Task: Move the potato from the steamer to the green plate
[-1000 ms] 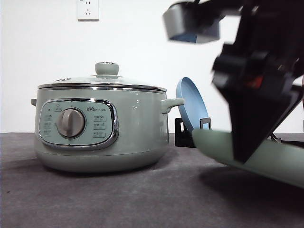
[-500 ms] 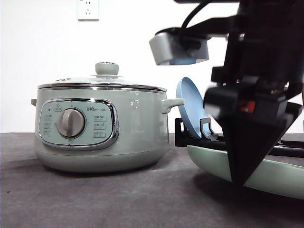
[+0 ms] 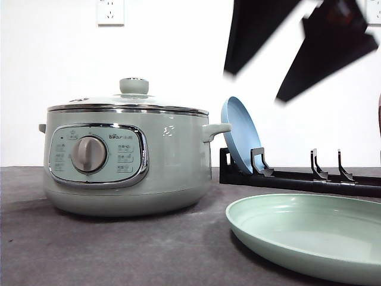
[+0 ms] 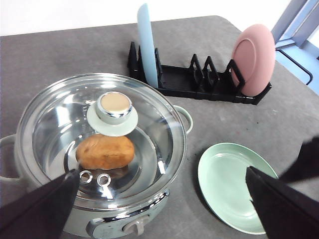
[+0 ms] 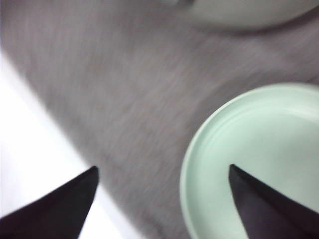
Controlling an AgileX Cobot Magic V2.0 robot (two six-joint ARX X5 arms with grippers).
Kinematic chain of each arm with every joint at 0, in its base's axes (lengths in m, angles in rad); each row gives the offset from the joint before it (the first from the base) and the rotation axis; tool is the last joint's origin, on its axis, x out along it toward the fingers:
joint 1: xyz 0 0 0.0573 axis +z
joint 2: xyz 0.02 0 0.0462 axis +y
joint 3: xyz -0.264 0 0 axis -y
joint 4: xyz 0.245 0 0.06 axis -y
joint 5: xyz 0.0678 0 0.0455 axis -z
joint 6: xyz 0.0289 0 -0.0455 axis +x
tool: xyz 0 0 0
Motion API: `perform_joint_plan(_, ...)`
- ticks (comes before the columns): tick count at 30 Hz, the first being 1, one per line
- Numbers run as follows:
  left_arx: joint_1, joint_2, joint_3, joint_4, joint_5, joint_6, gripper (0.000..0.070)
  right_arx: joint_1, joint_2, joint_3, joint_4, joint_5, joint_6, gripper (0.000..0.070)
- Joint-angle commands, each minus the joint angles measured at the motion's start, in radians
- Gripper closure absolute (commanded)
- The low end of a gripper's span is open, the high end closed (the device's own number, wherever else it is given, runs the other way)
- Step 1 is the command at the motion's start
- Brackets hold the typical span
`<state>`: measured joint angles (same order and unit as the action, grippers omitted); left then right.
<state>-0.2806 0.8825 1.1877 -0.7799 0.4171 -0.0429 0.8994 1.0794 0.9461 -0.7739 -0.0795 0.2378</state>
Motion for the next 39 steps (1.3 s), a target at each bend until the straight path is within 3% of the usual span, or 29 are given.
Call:
perform_joint_plan(1, -0.008, 0.006, 0.020, 0.008, 0.003, 0.006, 0.0024, -0.038, -0.028, 0.030, 0.000, 0.000, 0.014, 0.0109)
perform_joint_plan(4, -0.013, 0.006, 0.020, 0.008, 0.003, 0.006, 0.0024, -0.136, -0.089, 0.044, -0.016, -0.005, -0.001, 0.0069)
perform_joint_plan(8, -0.016, 0.006, 0.020, 0.008, 0.003, 0.009, 0.0024, -0.280, -0.163, 0.044, -0.047, -0.060, -0.044, 0.0067)
perform_joint_plan(13, -0.016, 0.006, 0.020, 0.006, 0.003, 0.010, 0.0024, -0.447, -0.248, 0.043, -0.073, -0.100, -0.140, 0.0067)
perform_joint_plan(19, -0.017, 0.006, 0.020, -0.019, 0.003, 0.026, 0.0024, -0.578, -0.346, 0.041, -0.094, -0.175, -0.171, 0.0067)
perform_joint_plan(29, -0.021, 0.074, 0.066, -0.071, 0.002, 0.033, 0.0024, -0.623, -0.483, 0.041, -0.238, -0.190, -0.176, 0.0067)
perform_joint_plan(34, -0.021, 0.202, 0.164, -0.146, -0.007, 0.035, 0.0024, -0.623, -0.535, 0.041, -0.244, -0.212, -0.143, 0.0068)
perform_joint_plan(39, -0.023, 0.375, 0.316, -0.248, -0.080, 0.025, 0.0025, -0.623, -0.553, 0.041, -0.243, -0.212, -0.137, 0.0068)
